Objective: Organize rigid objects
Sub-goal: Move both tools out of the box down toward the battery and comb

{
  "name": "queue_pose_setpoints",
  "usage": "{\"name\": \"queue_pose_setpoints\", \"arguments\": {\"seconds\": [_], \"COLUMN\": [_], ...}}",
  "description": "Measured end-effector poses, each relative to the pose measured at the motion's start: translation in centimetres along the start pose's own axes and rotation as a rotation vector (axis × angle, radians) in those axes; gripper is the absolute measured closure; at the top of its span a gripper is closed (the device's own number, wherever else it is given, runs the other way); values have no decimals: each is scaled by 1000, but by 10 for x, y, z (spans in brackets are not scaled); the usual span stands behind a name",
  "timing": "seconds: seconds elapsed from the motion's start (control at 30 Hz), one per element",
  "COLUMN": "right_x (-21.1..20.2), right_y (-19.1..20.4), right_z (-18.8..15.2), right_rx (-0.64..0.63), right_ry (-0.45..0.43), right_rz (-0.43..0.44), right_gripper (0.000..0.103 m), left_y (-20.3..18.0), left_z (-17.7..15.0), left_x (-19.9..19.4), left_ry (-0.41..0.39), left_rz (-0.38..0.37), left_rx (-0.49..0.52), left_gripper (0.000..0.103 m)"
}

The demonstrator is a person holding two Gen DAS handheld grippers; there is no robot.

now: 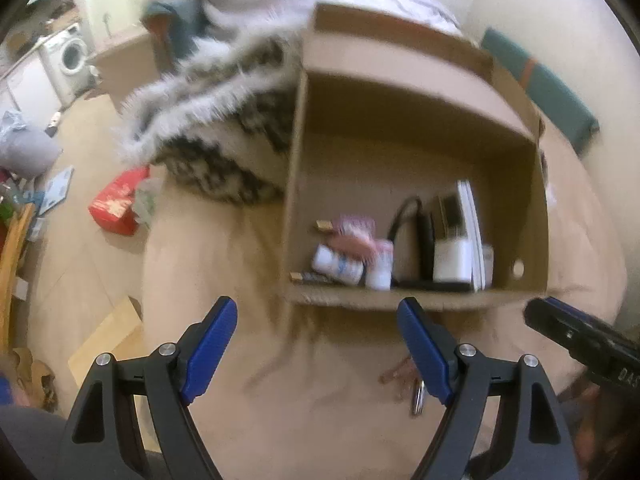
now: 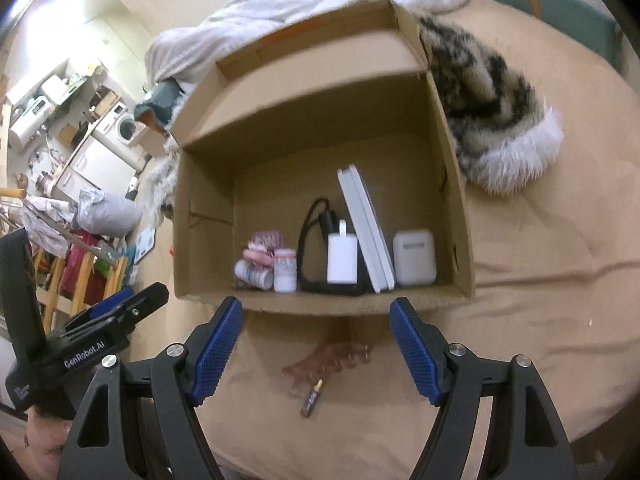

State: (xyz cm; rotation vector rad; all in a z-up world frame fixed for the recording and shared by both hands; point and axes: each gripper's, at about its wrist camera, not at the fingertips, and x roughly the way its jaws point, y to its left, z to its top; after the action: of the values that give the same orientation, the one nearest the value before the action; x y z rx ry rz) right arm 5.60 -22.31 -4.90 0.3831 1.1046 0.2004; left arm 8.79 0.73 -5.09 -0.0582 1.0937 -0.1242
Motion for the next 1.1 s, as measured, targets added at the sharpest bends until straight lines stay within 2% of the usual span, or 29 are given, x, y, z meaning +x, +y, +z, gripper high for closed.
{"name": "queue_pose_setpoints", "arguments": {"seconds": [0.1,0.23,0.37,0.5,0.63,0.7,0.73,0.77,0.83,0.93,1.0,1.1], "right_x": [21,50,60,68,87,102,109,114,125,144,162,170], "right_y": [-4,-15,-30,-34,-21,-14,-9,-3,14,35,41,45], "right_z": [-7,-16,-14,-13,-14,-19,-22,-24,-31,-37,-42,-38], "right_rx": [22,103,188,205,105,29,-22,-76,-194,-318,-384,-413], "right_ry": [95,208,231,253,315,364,383,394,421,467,495,475], "right_rz": [1,14,21,4,-44,-87,-113,-138,-157,-165,-201,-216], "right_gripper": [23,23,23,23,22,17,11,5,4,2,0,0], "left_y": [1,-9,-35,-47,-23,-9,0,5,13,15,18,17], "left_z": [-9,-25,-42,-53,-45,-43,-42,-42,-41,-42,-43,-44], "left_x": [14,33,53,67,65,61,60,59,60,59,58,60], "left_ry": [58,146,229,294,254,226,223,225,232,229,227,237], "left_rz": [-60,-80,-89,-104,-7,52,75,74,59,54,53,50], "left_rx": [-35,-19,90,113,28,-18,-50,-70,-110,-120,-120,-112], "left_gripper": [23,23,23,23,23,22,23,23,22,22,22,22]}}
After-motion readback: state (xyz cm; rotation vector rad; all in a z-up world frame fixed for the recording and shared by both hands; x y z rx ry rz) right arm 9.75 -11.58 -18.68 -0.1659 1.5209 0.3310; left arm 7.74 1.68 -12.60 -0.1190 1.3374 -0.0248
